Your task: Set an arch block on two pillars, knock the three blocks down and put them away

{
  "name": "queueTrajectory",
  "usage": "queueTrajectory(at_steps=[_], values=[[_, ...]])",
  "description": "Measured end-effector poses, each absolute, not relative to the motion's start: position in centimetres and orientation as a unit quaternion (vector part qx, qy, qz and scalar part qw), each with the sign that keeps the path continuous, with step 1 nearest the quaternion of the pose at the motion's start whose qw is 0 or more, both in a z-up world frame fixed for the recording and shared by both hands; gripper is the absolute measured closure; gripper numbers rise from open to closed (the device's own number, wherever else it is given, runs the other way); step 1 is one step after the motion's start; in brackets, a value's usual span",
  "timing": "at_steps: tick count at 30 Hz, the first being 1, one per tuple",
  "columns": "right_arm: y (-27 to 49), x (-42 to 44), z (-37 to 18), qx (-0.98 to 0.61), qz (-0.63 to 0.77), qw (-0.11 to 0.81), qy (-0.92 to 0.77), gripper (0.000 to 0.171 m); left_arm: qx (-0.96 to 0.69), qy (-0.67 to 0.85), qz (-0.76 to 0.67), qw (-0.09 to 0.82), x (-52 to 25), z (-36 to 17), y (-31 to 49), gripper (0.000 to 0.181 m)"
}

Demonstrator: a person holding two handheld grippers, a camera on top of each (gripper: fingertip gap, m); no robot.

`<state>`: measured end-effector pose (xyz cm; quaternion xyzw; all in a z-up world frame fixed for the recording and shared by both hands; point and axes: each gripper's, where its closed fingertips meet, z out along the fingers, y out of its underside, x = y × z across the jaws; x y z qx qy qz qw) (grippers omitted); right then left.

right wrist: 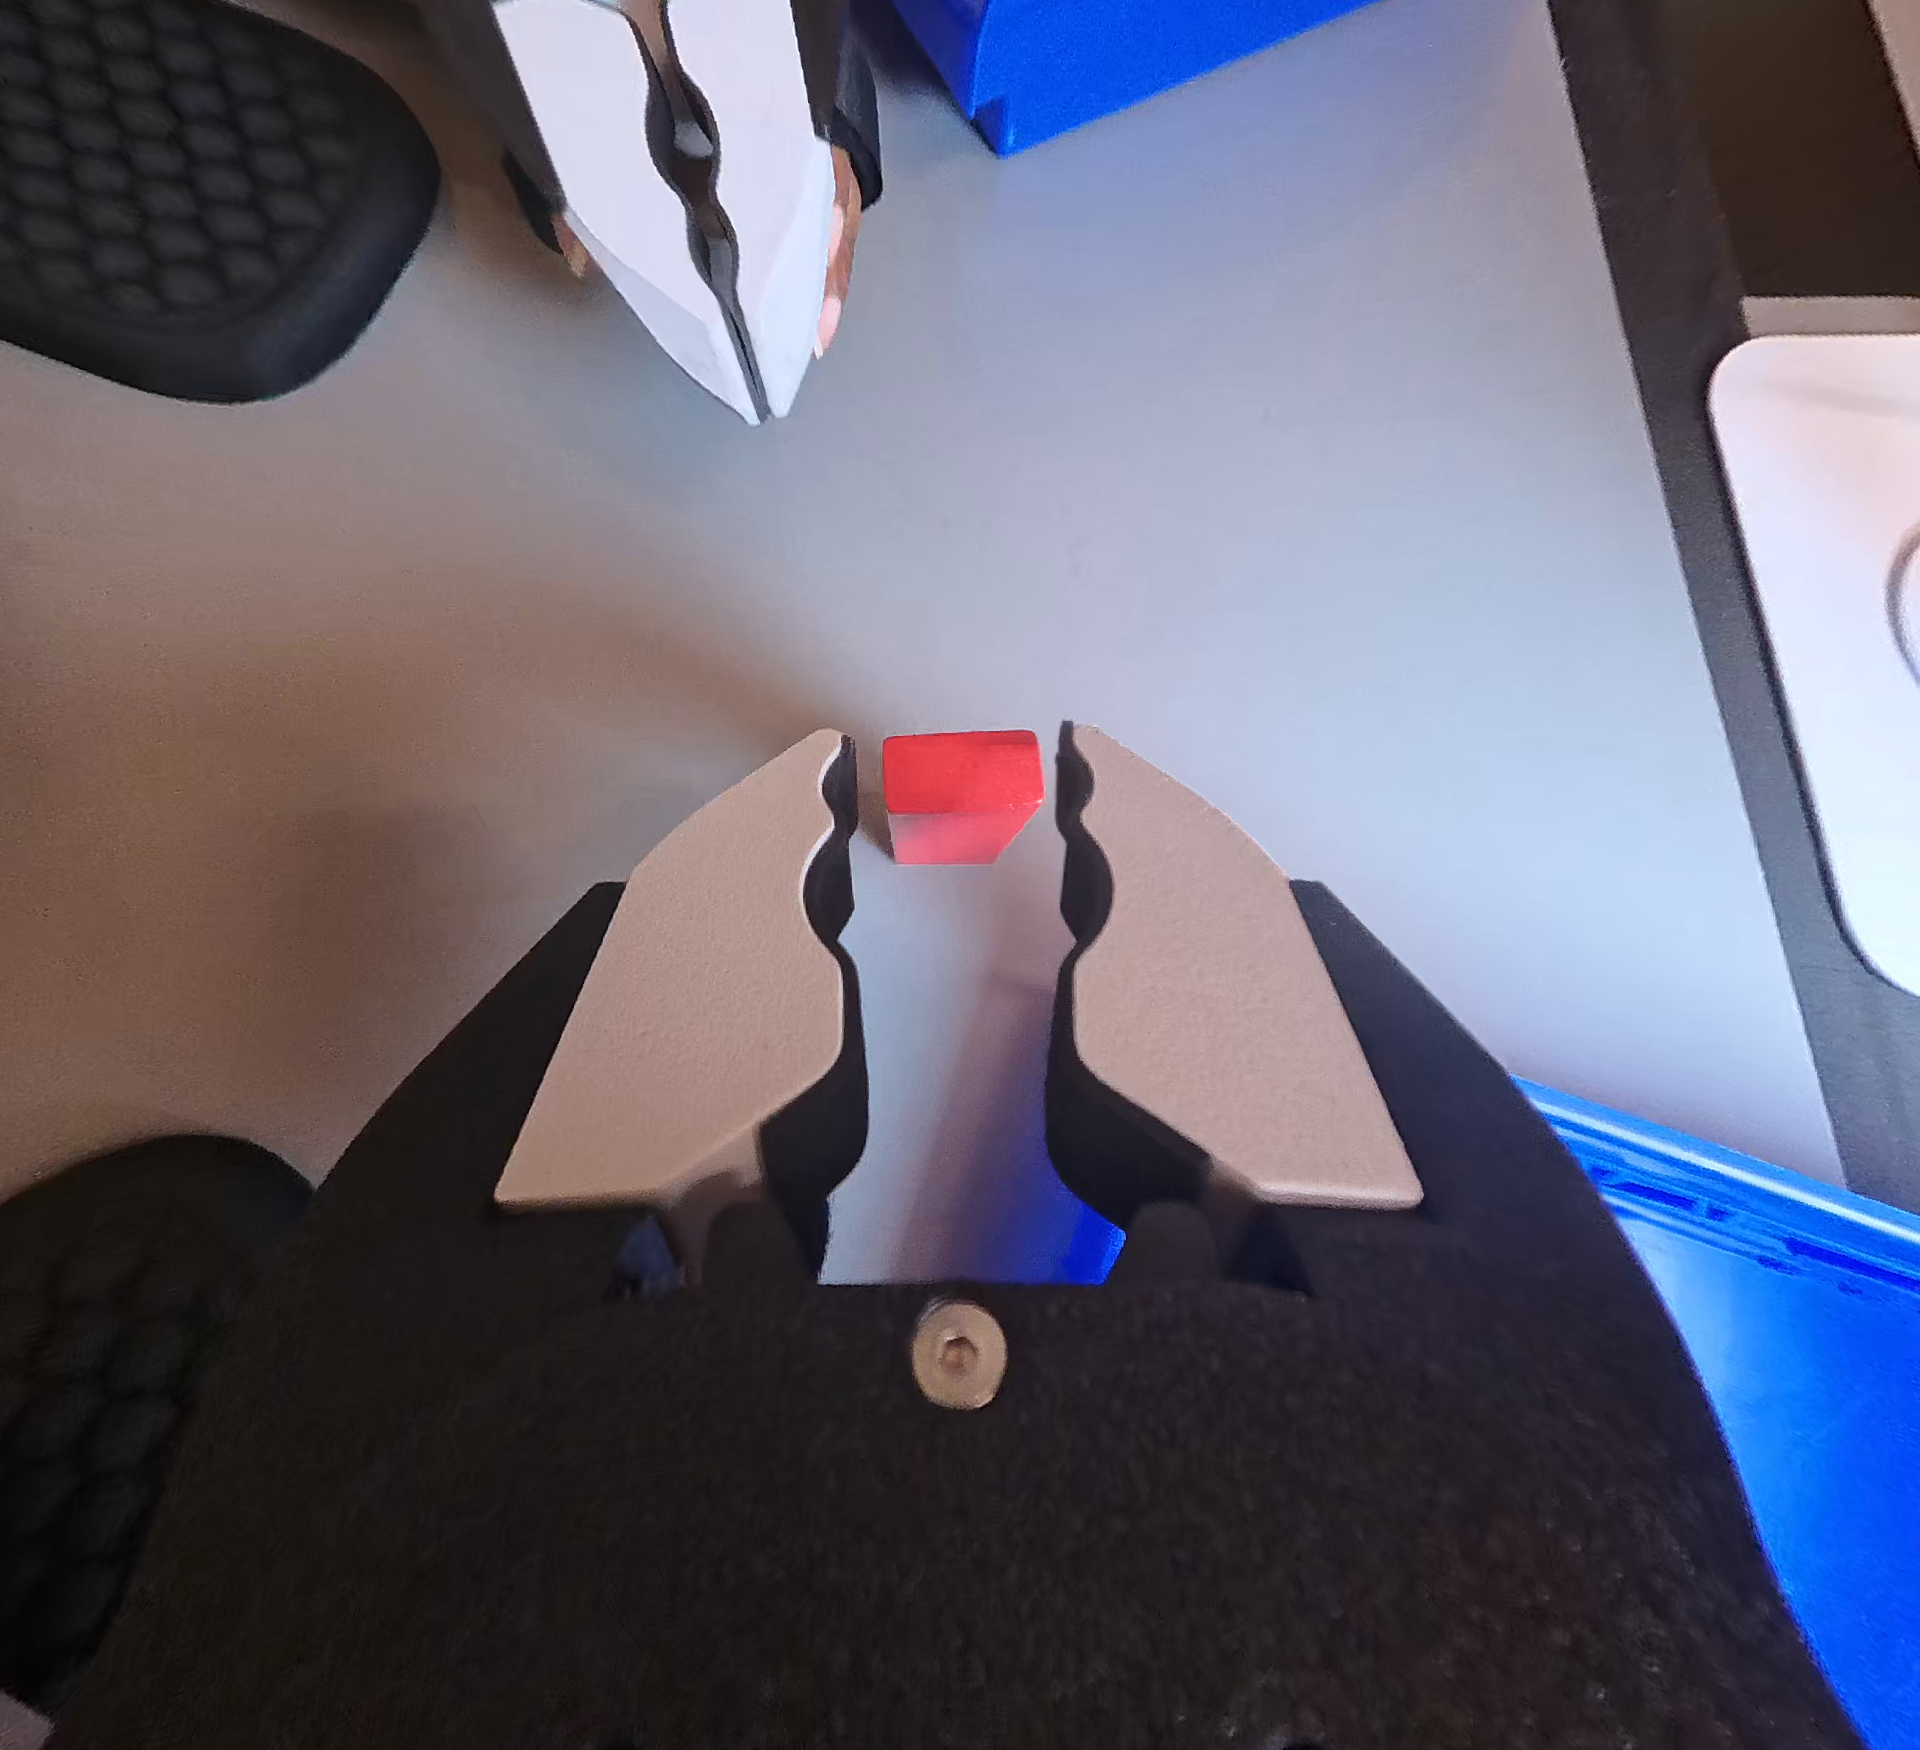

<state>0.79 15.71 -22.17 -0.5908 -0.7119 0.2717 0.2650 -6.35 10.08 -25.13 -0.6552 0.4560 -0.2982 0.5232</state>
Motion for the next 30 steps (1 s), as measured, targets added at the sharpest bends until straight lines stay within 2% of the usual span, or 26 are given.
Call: queueTrajectory(at_steps=[10,12,16,18,21,23,25,30], values=[[15.4,1.6,-17.1,-0.567,0.283,0.341,-0.694,0.133,-0.65,0.452,-0.296,0.534,-6.4,-24.3,10.1,0.181],[15.3,2.0,-15.2,-0.56,0.286,0.371,-0.684,0.133,-0.642,0.452,-0.272,0.556,-7.2,-22.5,10.6,0.181],[14.1,2.2,-11.5,-0.531,0.312,0.434,-0.658,0.133,-0.663,0.405,-0.183,0.602,-12.6,-15.5,13.6,0.181],[13.6,2.5,-11.6,-0.533,0.307,0.452,-0.646,0.133,-0.727,0.388,-0.172,0.54,-16.1,-14.3,14.5,0.177],[12.3,3.4,-13.4,-0.543,0.309,0.466,-0.626,0.133,-0.809,0.351,-0.119,0.456,-22.0,-15.4,16.0,0.167],[11.2,3.9,-14.6,-0.546,0.327,0.473,-0.609,0.133,-0.866,0.295,-0.047,0.4,-26.5,-18.1,17.8,0.161],[10.4,4.4,-15.7,-0.552,0.342,0.473,-0.595,0.133,-0.915,0.251,-0.003,0.315,-29.8,-22.1,18.5,0.142],[10.1,4.9,-17.4,-0.563,0.345,0.462,-0.593,0.133,-0.953,0.202,-0.053,0.218,-31.5,-28.3,19.2,0.127]])
